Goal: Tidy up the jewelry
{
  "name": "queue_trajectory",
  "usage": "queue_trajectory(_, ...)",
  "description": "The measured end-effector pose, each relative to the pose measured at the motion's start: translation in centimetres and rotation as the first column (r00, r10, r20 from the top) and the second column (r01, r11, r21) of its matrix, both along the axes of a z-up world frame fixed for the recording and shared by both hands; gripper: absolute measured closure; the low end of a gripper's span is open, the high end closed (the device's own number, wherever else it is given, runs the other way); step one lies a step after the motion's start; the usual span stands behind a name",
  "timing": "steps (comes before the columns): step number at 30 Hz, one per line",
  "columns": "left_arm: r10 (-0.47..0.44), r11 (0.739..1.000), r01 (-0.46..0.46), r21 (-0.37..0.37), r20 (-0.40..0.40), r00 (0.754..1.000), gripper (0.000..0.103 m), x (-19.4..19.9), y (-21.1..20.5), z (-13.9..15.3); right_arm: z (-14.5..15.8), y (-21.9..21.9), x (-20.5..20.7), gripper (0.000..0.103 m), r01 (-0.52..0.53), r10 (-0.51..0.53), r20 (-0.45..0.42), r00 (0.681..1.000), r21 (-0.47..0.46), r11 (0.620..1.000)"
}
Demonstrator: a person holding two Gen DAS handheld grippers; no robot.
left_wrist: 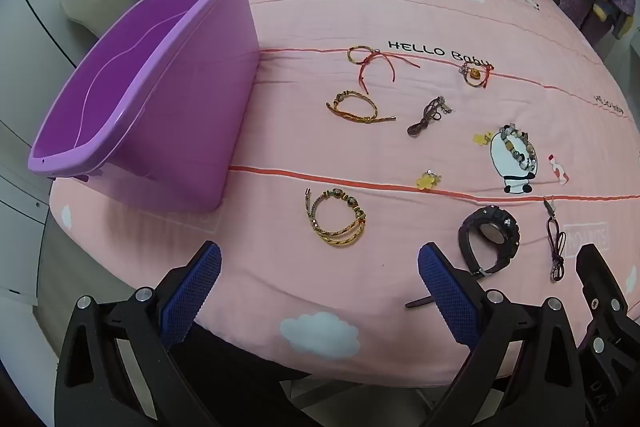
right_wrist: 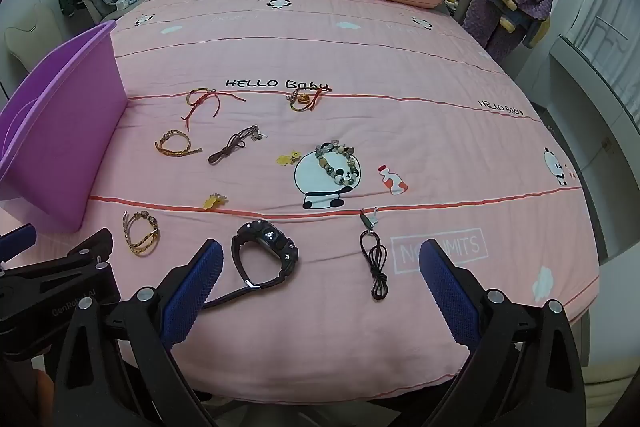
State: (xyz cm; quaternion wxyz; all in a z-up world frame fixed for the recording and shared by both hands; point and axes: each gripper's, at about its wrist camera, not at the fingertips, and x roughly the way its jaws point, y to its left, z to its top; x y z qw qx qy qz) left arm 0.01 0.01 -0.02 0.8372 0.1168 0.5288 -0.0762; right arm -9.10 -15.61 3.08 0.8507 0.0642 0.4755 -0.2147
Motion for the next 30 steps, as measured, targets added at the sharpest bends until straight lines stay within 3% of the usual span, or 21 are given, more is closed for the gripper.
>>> queue_trajectory(30, 0.000, 1.000, 0.000, 0.004, 0.006, 1.000, 0.006, 0.01, -0.19, 0.00, 0.10, -0.09, 0.33, 0.009, 0.003, -0.003, -0.001, 1.000, 0.001, 1.000)
